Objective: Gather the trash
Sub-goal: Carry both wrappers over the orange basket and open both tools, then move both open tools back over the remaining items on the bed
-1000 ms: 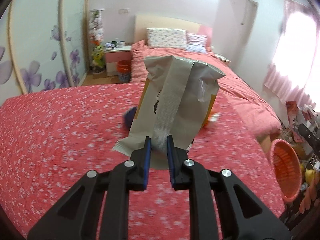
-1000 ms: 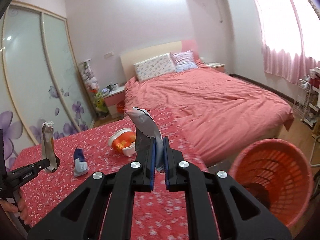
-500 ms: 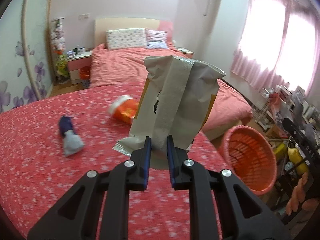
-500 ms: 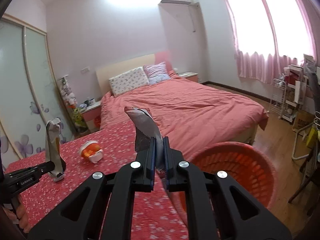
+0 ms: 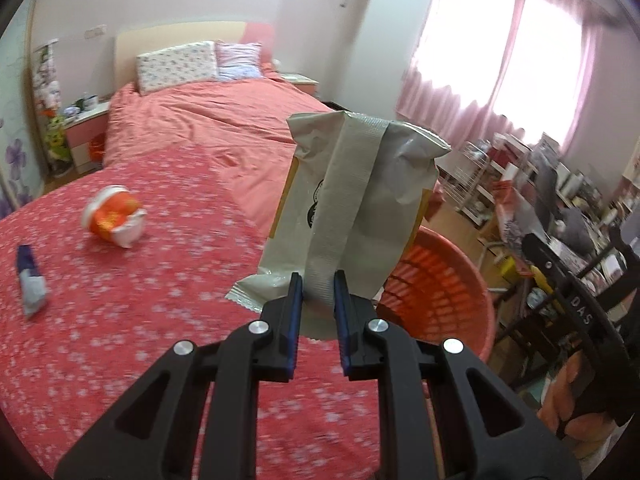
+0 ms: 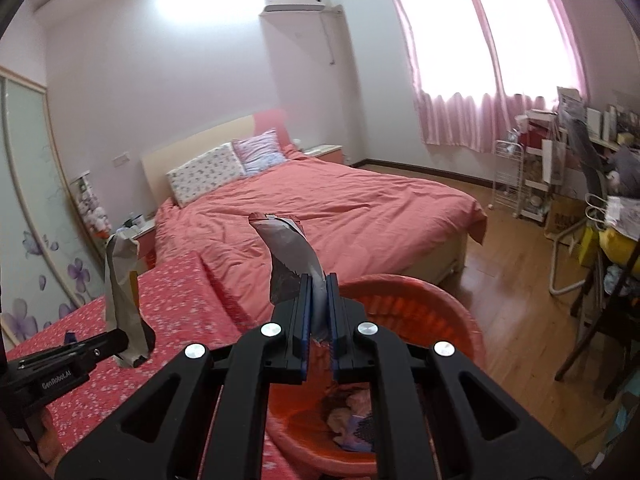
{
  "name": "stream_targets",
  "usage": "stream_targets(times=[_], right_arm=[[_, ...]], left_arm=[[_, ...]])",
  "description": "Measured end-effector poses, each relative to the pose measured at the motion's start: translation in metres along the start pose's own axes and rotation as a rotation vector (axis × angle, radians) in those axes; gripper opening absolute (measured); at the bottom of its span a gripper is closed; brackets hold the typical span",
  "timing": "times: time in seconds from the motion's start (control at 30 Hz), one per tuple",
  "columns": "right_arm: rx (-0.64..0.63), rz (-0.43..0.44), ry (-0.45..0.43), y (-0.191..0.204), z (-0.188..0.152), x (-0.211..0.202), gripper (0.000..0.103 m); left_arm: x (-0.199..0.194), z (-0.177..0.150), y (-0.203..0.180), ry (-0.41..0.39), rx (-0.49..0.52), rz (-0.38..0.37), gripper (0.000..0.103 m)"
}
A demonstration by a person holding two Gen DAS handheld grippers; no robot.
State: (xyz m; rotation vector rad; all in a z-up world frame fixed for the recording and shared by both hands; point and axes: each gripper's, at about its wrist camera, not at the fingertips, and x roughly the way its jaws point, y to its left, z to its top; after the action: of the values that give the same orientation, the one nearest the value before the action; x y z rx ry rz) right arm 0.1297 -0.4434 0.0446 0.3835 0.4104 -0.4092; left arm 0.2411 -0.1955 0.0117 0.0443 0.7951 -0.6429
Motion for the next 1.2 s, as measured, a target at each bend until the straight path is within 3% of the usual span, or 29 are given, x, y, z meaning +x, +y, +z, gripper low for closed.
stream_targets(times=[0.3,0.6,0.9,1.2], right_arm=[[0.053,-0.033,0.024,-0.027,-0.007,0.008,0.008],[0.103,-0.038,0.089,-0.049,-0.014,0.025,0.009],[0.138,-0.024,0.144,-0.058,-0.020,0.032,0.037],[0.110,-0.065,0.124,-0.054,-0.020,0.029,0.061]], left_arm=[[0.046,-0.004,-0.052,0.067,0.056,-0.072,0.016],[0.087,-0.015,-0.077,0.145,0.079,-0.108,0.019],[0.111,-0.022,-0.075,0.202,0.069,-0.089,0.029],[0.102,-0.029,-0.042,0.179,0.055,-0.006,0.053]])
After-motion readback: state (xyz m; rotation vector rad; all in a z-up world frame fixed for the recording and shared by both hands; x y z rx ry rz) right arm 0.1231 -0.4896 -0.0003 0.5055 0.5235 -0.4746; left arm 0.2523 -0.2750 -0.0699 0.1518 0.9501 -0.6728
